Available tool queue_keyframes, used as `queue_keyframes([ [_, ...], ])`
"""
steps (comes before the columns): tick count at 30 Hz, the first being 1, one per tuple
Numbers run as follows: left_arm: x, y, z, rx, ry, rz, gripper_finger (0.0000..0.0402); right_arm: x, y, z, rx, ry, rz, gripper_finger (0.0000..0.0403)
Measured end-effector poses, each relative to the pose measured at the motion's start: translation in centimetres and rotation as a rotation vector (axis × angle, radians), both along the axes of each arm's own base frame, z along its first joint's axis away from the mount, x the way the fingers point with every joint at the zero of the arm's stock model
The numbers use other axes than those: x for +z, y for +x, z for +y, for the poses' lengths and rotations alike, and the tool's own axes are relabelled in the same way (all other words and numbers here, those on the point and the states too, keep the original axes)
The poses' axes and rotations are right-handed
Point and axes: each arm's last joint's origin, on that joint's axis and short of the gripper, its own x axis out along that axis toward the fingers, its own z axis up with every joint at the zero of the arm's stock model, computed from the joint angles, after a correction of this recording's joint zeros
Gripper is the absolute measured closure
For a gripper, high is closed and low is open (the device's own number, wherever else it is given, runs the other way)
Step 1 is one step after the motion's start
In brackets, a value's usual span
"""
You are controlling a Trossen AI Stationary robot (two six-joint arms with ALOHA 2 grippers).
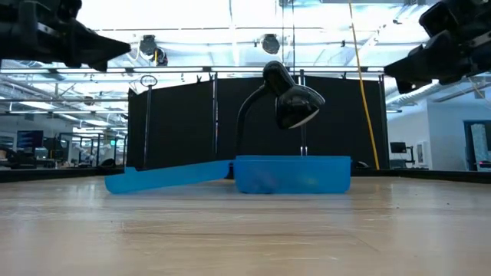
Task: Pick & place school supplies into a supply box
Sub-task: Return to Home Position
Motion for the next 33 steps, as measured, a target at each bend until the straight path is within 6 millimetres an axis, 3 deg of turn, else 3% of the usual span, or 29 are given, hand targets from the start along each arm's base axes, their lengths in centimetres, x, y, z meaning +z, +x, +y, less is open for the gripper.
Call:
queue_keyframes([
  [4,0.1,-0.6,-0.5,-0.024,0.047,-0.040,0.0401,0.0,-0.4,0.1,0.020,0.000,-0.025,0.0403],
  [10,-1.6,-0.9,-0.8,-0.039,0.089,-0.052,0.0401,-1.3,-0.7,0.1,0.026,-0.021,-0.088,0.0403],
  [16,-3.0,-1.2,-0.5,-0.013,0.084,-0.051,0.0401,-1.0,-1.0,-0.2,-0.063,-0.043,-0.136,0.0403],
  [24,-2.7,-1.6,-0.5,-0.011,0.078,-0.094,0.0401,-1.1,-2.0,-0.6,-0.097,-0.107,-0.133,0.0403],
  [33,-2.9,-2.0,-0.5,-0.011,0.058,-0.082,0.0401,-1.1,-2.8,-0.7,-0.068,-0.066,-0.155,0.0403],
])
